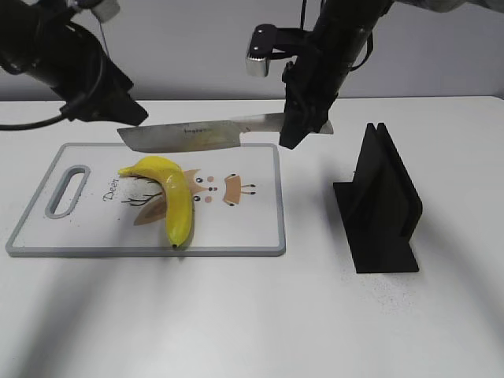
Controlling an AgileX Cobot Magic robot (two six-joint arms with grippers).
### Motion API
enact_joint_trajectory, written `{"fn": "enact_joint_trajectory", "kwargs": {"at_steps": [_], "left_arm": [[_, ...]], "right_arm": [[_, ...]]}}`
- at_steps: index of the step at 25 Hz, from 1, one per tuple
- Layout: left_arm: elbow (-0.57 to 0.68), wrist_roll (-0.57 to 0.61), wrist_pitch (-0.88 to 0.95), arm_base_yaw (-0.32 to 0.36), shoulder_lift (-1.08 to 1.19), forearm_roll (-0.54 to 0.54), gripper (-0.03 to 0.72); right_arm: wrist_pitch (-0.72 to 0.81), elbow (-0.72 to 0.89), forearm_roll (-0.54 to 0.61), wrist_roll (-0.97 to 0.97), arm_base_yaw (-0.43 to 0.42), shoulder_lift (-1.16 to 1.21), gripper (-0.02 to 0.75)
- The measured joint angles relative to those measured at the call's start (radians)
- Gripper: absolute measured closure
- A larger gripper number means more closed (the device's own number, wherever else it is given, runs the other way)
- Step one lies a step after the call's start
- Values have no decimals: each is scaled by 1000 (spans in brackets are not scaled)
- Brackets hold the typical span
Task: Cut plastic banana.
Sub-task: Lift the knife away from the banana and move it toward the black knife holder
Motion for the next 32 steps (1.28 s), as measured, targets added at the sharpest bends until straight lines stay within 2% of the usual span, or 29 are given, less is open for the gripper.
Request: {"fn": "enact_joint_trajectory", "kwargs": {"at_steps": [3, 9, 14, 17, 20, 26, 32], "left_arm": [[0, -215, -61, 0, -60, 53, 29], [0, -691, -55, 0, -191, 358, 69], [0, -1051, 175, 2, -257, 525, 94], [0, -1207, 345, 2, -259, 635, 97], [0, -1295, 433, 3, -261, 716, 97], [18, -1344, 447, 3, -288, 724, 109], [173, -1346, 447, 3, -447, 739, 116]], "right_arm": [[0, 14, -2, 13, 0, -51, 577], [1, 72, -67, 100, 0, -153, 577], [2, 82, -83, 365, 0, -217, 577], [2, 82, -122, 527, 0, -244, 577], [2, 85, -171, 684, 0, -267, 577], [2, 171, -182, 933, 0, -367, 577], [3, 347, -182, 1078, 0, -513, 577]]}}
